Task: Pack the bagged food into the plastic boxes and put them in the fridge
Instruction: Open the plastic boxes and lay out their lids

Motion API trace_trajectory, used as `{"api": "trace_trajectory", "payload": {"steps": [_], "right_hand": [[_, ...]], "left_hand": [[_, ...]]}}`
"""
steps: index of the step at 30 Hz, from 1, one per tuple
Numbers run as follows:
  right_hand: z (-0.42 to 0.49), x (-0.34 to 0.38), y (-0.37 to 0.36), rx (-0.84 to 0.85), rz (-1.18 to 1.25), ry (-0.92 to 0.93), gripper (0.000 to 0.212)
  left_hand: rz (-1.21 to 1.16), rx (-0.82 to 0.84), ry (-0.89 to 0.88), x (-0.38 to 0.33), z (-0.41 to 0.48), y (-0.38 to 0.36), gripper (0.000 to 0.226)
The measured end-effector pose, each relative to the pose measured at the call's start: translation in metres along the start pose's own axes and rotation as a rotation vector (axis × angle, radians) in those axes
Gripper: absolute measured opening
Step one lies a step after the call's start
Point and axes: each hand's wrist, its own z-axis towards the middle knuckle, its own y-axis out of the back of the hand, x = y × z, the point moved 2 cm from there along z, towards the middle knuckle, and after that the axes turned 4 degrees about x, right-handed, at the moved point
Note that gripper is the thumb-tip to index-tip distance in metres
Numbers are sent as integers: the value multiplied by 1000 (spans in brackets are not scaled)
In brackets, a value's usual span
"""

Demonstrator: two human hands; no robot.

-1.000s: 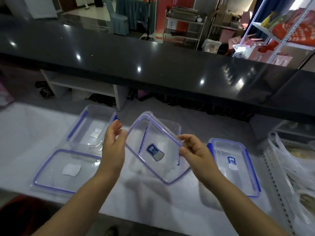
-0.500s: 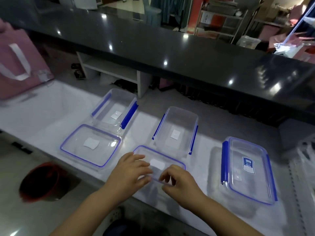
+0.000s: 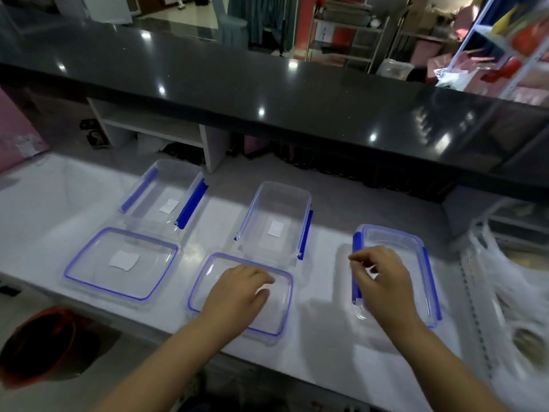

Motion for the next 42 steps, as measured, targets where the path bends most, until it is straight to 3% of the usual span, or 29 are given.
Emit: {"api": "trace_trajectory", "payload": {"steps": [2, 4, 9, 12, 14, 16, 18, 21, 24, 27, 29, 31, 33, 37, 42], "right_hand": [[-1, -27, 15, -112, -26, -162, 18], [-6, -55, 23, -116, -141, -273, 20], [-28, -93, 27, 12, -379, -511, 50], [-34, -97, 34, 28, -156, -615, 59], [-36, -100, 38, 10, 84, -665, 63], [-39, -105, 42, -8, 171, -754, 71], [-41, -110, 41, -28, 232, -808, 62], [-40, -111, 37, -73, 370, -814, 32], [-38, -114, 33, -85, 463, -839, 20], [-33, -113, 31, -89, 548, -830, 22], [-29, -113, 29, -104, 576, -826, 21], [-23, -115, 26, -134, 588, -844, 21], [-18, -119, 24, -168, 625, -904, 24], [-5, -123, 25, -162, 650, -955, 24], [3, -139, 28, -124, 472, -899, 32]], "left_hand": [[-58, -1, -73, -31, 23, 1, 23], [-148, 37, -106, -62, 44, -2, 26], [-369, 222, 101, -109, 86, -34, 36], [-403, 350, 182, -123, 99, -61, 39], [-529, 399, 261, -128, 100, -74, 38], [-680, 391, 337, -129, 99, -83, 34], [-820, 353, 387, -128, 98, -86, 27], [-916, 273, 417, -125, 99, -88, 26], [-828, 186, 445, -119, 103, -90, 27], [-647, 26, 337, -120, 103, -85, 20], [-385, -18, 145, -127, 105, -81, 44], [-135, 101, -24, -136, 109, -84, 59], [-10, 231, -67, -142, 111, -89, 65], [31, 282, -51, -143, 120, -93, 65], [36, 283, -49, -142, 126, -90, 63]]}}
